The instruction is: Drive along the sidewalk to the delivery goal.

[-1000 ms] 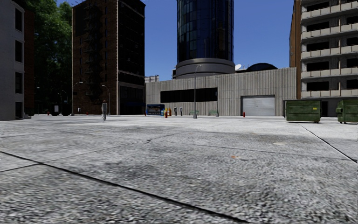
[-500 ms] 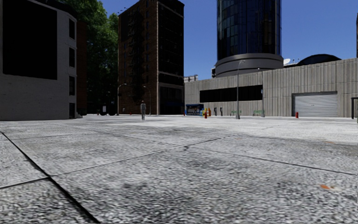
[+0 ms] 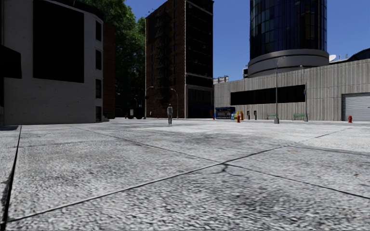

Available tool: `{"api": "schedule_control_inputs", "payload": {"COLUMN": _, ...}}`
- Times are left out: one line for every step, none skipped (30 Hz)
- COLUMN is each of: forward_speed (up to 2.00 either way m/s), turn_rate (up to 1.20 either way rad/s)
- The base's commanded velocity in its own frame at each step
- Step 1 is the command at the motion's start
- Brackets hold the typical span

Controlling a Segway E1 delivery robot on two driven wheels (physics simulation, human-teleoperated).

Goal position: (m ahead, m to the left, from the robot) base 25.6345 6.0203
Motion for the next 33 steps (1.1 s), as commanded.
{"api": "schedule_control_inputs", "payload": {"forward_speed": 2.00, "turn_rate": 0.00}}
{"api": "schedule_control_inputs", "payload": {"forward_speed": 2.00, "turn_rate": 0.00}}
{"api": "schedule_control_inputs", "payload": {"forward_speed": 2.00, "turn_rate": 0.00}}
{"api": "schedule_control_inputs", "payload": {"forward_speed": 2.00, "turn_rate": 0.00}}
{"api": "schedule_control_inputs", "payload": {"forward_speed": 2.00, "turn_rate": 0.00}}
{"api": "schedule_control_inputs", "payload": {"forward_speed": 2.00, "turn_rate": 0.00}}
{"api": "schedule_control_inputs", "payload": {"forward_speed": 2.00, "turn_rate": 0.00}}
{"api": "schedule_control_inputs", "payload": {"forward_speed": 2.00, "turn_rate": 0.00}}
{"api": "schedule_control_inputs", "payload": {"forward_speed": 2.00, "turn_rate": 0.00}}
{"api": "schedule_control_inputs", "payload": {"forward_speed": 2.00, "turn_rate": 0.00}}
{"api": "schedule_control_inputs", "payload": {"forward_speed": 2.00, "turn_rate": 0.05}}
{"api": "schedule_control_inputs", "payload": {"forward_speed": 2.00, "turn_rate": 0.16}}
{"api": "schedule_control_inputs", "payload": {"forward_speed": 2.00, "turn_rate": 0.20}}
{"api": "schedule_control_inputs", "payload": {"forward_speed": 2.00, "turn_rate": 0.20}}
{"api": "schedule_control_inputs", "payload": {"forward_speed": 2.00, "turn_rate": 0.21}}
{"api": "schedule_control_inputs", "payload": {"forward_speed": 2.00, "turn_rate": 0.21}}
{"api": "schedule_control_inputs", "payload": {"forward_speed": 2.00, "turn_rate": 0.21}}
{"api": "schedule_control_inputs", "payload": {"forward_speed": 2.00, "turn_rate": 0.21}}
{"api": "schedule_control_inputs", "payload": {"forward_speed": 2.00, "turn_rate": 0.21}}
{"api": "schedule_control_inputs", "payload": {"forward_speed": 2.00, "turn_rate": 0.21}}
{"api": "schedule_control_inputs", "payload": {"forward_speed": 2.00, "turn_rate": 0.21}}
{"api": "schedule_control_inputs", "payload": {"forward_speed": 2.00, "turn_rate": 0.21}}
{"api": "schedule_control_inputs", "payload": {"forward_speed": 2.00, "turn_rate": 0.21}}
{"api": "schedule_control_inputs", "payload": {"forward_speed": 2.00, "turn_rate": 0.21}}
{"api": "schedule_control_inputs", "payload": {"forward_speed": 2.00, "turn_rate": 0.21}}
{"api": "schedule_control_inputs", "payload": {"forward_speed": 2.00, "turn_rate": 0.21}}
{"api": "schedule_control_inputs", "payload": {"forward_speed": 2.00, "turn_rate": 0.21}}
{"api": "schedule_control_inputs", "payload": {"forward_speed": 2.00, "turn_rate": 0.21}}
{"api": "schedule_control_inputs", "payload": {"forward_speed": 2.00, "turn_rate": 0.21}}
{"api": "schedule_control_inputs", "payload": {"forward_speed": 2.00, "turn_rate": 0.21}}
{"api": "schedule_control_inputs", "payload": {"forward_speed": 2.00, "turn_rate": 0.21}}
{"api": "schedule_control_inputs", "payload": {"forward_speed": 2.00, "turn_rate": 0.21}}
{"api": "schedule_control_inputs", "payload": {"forward_speed": 2.00, "turn_rate": 0.21}}
